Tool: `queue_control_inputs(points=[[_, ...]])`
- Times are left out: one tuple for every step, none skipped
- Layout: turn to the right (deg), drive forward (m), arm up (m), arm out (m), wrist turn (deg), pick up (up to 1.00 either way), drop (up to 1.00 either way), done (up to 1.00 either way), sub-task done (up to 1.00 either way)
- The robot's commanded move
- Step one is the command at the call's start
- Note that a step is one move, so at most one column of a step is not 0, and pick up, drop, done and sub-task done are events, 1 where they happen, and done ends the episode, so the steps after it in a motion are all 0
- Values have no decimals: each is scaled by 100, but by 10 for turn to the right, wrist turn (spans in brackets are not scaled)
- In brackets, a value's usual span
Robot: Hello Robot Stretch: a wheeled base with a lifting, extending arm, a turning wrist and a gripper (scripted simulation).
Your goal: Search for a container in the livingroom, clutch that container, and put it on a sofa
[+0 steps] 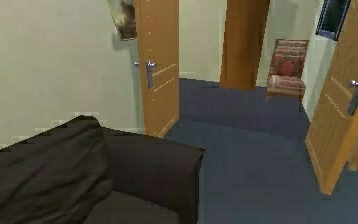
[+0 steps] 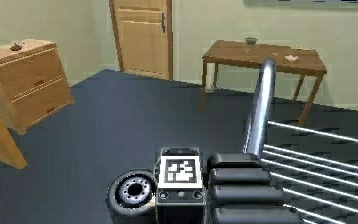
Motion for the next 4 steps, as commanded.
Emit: queue_control_inputs(points=[[-450, 0, 0, 0, 0, 0, 0, 0, 0], [-450, 0, 0, 0, 0, 0, 0, 0, 0], [-330, 0, 0, 0, 0, 0, 0, 0, 0], [0, 0, 0, 30, 0, 0, 0, 0, 0]])
